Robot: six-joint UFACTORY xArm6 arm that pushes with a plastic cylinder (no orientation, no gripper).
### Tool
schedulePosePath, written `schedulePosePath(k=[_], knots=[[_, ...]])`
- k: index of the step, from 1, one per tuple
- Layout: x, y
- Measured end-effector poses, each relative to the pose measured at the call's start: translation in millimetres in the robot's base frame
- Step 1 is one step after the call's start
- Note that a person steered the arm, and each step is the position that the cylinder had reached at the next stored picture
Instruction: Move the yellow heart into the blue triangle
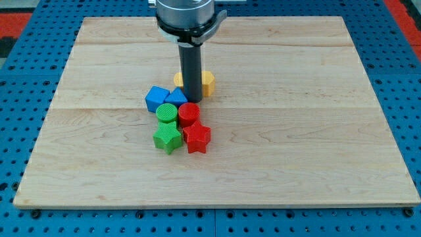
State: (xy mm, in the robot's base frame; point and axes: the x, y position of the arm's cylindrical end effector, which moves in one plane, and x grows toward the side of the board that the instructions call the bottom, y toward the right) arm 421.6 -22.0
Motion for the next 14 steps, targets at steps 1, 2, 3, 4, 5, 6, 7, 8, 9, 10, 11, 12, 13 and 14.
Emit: schedulePosePath(k=[1,2,3,4,5,6,7,8,9,10,11,12,13,14], knots=[[-29,47],[-53,27],[-50,-32],[-37,-31],[-23,-27],[-11,-52],[-32,-62],[-8,-99],[35,-108],[40,-78],[19,-74],[-31,-94],[-38,-91],[-24,-56]])
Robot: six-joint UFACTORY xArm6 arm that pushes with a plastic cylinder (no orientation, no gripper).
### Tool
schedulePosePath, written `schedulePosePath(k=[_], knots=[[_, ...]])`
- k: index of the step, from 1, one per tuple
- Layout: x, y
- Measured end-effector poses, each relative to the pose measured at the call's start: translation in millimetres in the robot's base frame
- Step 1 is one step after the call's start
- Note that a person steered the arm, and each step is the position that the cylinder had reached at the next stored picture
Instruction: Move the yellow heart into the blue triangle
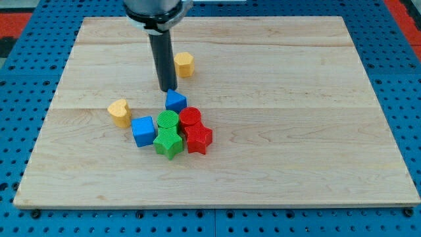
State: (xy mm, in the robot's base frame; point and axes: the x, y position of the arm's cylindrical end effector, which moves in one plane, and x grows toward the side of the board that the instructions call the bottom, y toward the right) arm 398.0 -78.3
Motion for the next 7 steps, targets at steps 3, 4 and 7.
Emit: schedulePosePath(k=[3,4,7], knots=[[41,-151],[80,-99],[47,-52]])
